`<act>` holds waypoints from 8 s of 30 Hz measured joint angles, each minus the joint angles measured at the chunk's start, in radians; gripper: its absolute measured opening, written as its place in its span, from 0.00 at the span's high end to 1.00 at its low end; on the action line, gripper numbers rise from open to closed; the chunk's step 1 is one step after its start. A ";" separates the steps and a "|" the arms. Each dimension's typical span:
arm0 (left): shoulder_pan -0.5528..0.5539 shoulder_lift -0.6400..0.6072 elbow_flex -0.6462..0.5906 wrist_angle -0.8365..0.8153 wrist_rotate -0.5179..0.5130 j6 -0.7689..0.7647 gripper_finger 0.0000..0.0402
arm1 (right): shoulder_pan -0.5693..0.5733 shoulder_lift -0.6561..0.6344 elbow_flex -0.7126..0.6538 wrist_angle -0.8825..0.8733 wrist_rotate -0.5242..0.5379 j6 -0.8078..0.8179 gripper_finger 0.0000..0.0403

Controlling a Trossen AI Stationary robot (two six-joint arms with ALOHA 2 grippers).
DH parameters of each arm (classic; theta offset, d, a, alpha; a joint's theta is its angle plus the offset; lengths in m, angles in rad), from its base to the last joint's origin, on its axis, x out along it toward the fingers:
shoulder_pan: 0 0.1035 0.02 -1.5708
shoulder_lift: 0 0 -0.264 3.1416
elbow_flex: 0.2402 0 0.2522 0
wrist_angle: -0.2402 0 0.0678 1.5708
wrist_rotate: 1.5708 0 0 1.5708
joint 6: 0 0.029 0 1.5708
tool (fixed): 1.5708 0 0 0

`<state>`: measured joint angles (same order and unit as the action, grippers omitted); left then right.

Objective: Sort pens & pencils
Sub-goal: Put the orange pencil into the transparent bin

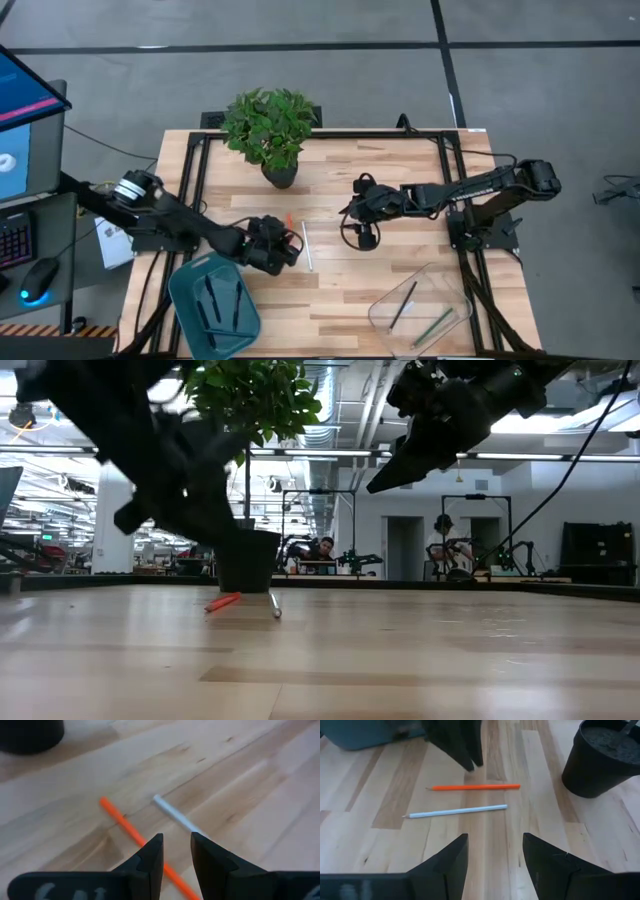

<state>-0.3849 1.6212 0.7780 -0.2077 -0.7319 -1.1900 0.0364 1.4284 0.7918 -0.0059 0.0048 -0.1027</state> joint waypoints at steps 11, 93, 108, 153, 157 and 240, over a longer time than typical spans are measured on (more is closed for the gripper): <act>0.039 0.069 0.001 -0.004 0.056 -0.040 0.78 | 0.000 0.000 0.000 0.003 0.000 -0.001 0.48; 0.057 0.213 0.065 -0.089 0.124 0.014 0.97 | 0.002 0.000 0.000 0.043 -0.004 0.017 0.49; 0.030 0.216 0.064 -0.082 0.068 0.107 0.99 | 0.002 0.000 0.000 0.043 -0.004 0.017 0.49; -0.096 0.087 0.641 -1.032 -0.376 0.186 0.99 | 0.396 -0.238 0.000 -0.258 0.384 0.101 0.51; -0.115 -0.020 0.544 -0.993 -0.470 0.144 0.99 | 0.373 -0.229 -0.004 -0.214 0.517 0.062 0.51; -0.019 -0.314 -0.206 0.647 0.043 1.055 1.00 | 0.203 0.297 -0.085 0.268 0.164 0.478 0.51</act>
<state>-0.4038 1.3071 0.5720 0.4389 -0.6884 -0.1346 0.2393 1.7251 0.7067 0.2622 0.1684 0.3750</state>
